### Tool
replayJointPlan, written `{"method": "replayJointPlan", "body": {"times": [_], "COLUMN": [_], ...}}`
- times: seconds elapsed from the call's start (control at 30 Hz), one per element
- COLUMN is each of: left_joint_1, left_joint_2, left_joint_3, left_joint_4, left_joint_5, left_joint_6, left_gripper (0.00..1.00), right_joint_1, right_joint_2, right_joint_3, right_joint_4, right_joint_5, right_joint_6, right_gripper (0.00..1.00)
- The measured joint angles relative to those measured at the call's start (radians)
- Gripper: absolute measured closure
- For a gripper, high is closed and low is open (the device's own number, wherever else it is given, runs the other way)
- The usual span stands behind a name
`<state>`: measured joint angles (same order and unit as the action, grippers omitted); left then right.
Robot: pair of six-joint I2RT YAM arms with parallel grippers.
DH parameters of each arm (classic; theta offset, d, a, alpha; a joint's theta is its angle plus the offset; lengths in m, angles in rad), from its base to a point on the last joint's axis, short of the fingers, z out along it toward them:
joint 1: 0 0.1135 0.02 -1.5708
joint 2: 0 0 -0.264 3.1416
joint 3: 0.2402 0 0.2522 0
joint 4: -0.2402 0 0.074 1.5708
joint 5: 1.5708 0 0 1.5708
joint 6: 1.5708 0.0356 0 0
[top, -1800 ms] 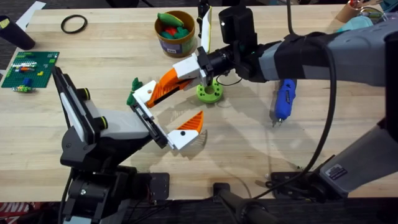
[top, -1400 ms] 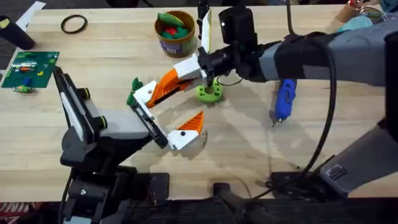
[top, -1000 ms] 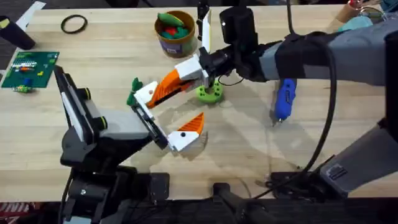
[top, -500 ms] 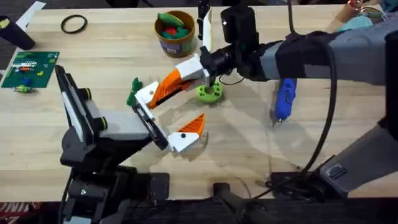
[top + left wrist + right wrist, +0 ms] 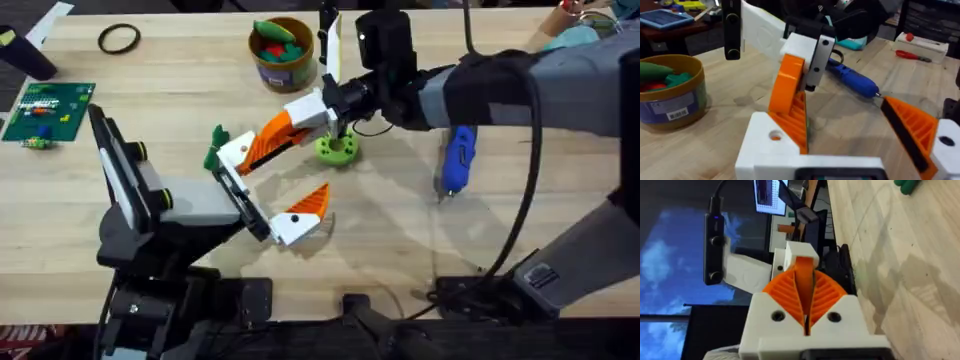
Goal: Pick up the gripper from the table and insert it into the empty holder that is missing its gripper. Then pick up a screw, insert it into the mounting hole, and use the screwdriver to tighten it. Finally, clean up the table by picking up the vegetable and placing it into the bucket.
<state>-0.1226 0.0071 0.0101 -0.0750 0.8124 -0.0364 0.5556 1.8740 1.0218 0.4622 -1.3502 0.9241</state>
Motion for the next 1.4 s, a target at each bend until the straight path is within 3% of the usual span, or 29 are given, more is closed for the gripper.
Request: {"method": "replayJointPlan", "body": {"times": [1.4], "left_joint_1": [0.010], "left_joint_2": [-0.001], "left_joint_3": [0.000], "left_joint_4": [0.000], "left_joint_5": [-0.039], "left_joint_6": [-0.001], "left_gripper": [0.017], "right_joint_1": [0.030], "right_joint_2": [0.000], "right_joint_3": [-0.003], "right_joint_4": [0.076], "right_joint_5": [0.084], "right_joint_6": [0.060], "right_gripper": [0.964]}}
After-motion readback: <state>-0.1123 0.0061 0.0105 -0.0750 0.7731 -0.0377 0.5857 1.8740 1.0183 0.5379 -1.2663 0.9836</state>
